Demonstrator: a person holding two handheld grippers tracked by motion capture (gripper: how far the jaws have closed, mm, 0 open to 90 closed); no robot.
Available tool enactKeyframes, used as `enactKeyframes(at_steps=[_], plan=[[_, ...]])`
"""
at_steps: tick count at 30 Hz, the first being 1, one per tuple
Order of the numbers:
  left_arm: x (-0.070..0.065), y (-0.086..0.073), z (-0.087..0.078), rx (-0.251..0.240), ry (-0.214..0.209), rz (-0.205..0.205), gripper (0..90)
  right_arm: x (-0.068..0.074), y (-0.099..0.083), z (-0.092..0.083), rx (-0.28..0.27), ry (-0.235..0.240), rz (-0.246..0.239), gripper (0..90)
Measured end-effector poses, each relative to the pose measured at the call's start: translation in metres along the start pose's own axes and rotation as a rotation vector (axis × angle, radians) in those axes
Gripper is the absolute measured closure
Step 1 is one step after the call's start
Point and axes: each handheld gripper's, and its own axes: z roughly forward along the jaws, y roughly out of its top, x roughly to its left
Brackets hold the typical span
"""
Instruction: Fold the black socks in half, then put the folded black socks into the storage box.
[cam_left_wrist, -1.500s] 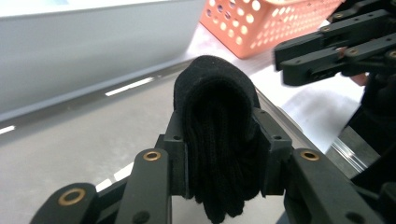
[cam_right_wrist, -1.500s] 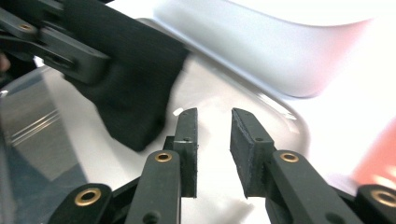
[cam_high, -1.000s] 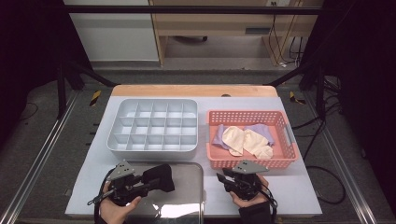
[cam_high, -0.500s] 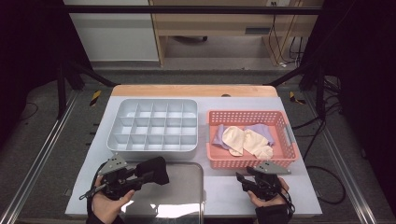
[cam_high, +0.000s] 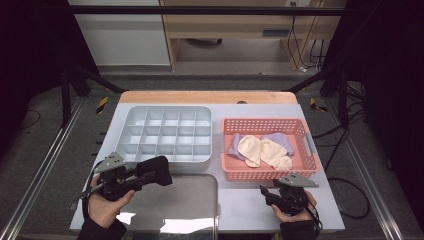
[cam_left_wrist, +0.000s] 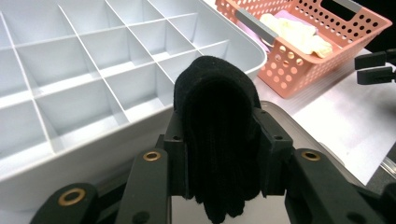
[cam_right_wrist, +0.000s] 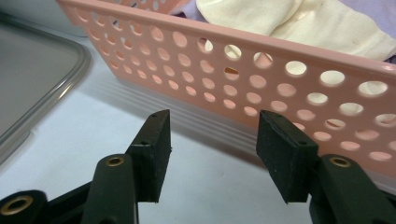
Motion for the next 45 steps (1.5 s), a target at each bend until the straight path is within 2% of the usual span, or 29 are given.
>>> enactKeyframes(at_steps=[16, 24, 37, 45], plan=[[0.019, 0.03, -0.003, 0.024, 0.048, 0.025, 61.7, 0.002, 0.0, 0.002, 0.015, 0.0, -0.021, 43.5], [0.029, 0.041, 0.0, 0.033, 0.069, 0.022, 61.8, 0.002, -0.001, 0.002, 0.017, 0.001, -0.019, 43.1], [0.057, 0.052, 0.012, 0.037, 0.124, -0.025, 61.9, 0.005, -0.002, 0.004, 0.029, 0.007, -0.029, 43.4], [0.076, 0.049, 0.024, 0.095, 0.169, -0.041, 62.4, 0.004, -0.002, 0.004, 0.034, 0.012, -0.027, 43.5]])
